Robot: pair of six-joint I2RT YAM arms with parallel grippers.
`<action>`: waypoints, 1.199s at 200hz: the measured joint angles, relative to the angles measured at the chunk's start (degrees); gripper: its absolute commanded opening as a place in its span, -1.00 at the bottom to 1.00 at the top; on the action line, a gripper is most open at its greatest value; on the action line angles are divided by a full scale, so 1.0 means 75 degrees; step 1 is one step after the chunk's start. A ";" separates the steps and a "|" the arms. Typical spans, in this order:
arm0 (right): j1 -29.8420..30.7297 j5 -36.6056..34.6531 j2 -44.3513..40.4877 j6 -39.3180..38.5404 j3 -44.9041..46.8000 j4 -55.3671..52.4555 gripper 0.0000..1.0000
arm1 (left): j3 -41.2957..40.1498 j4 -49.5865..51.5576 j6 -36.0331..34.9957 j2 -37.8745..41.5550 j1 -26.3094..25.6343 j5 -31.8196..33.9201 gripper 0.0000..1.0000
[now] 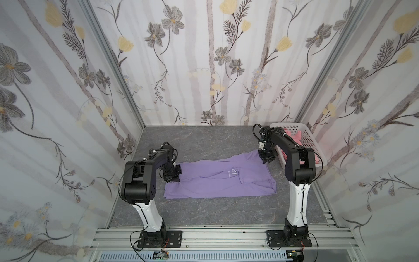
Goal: Fold and stack t-shirts
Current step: Smooth out the T-shirt at the center of the board.
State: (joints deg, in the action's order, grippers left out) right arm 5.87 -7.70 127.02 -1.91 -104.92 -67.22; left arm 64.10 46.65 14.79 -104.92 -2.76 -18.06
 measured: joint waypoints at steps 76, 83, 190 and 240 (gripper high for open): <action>0.0003 0.0463 -0.0542 -0.0003 -0.0504 -0.0105 -0.24 | 0.1763 0.0761 0.0122 0.0801 -0.0017 -0.0685 1.00; 0.0003 0.0562 -0.0612 0.0003 -0.0522 -0.0102 -0.23 | 0.1958 0.0807 0.0149 0.0868 -0.0023 -0.0769 1.00; 0.0431 0.3144 -0.1166 0.0933 0.1367 0.1253 -0.21 | 0.2022 -0.0026 0.0262 -0.0772 -0.0140 -0.1209 1.00; 0.0743 0.3235 -0.0117 0.1072 0.0968 0.1396 -0.22 | 0.1597 -0.0332 0.0044 -0.1023 -0.0157 -0.1402 1.00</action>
State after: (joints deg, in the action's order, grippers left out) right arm 11.44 16.56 126.15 6.13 -97.67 -56.75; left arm 76.07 44.16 15.11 -112.60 -3.95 -28.58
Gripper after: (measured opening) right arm 0.393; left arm 0.997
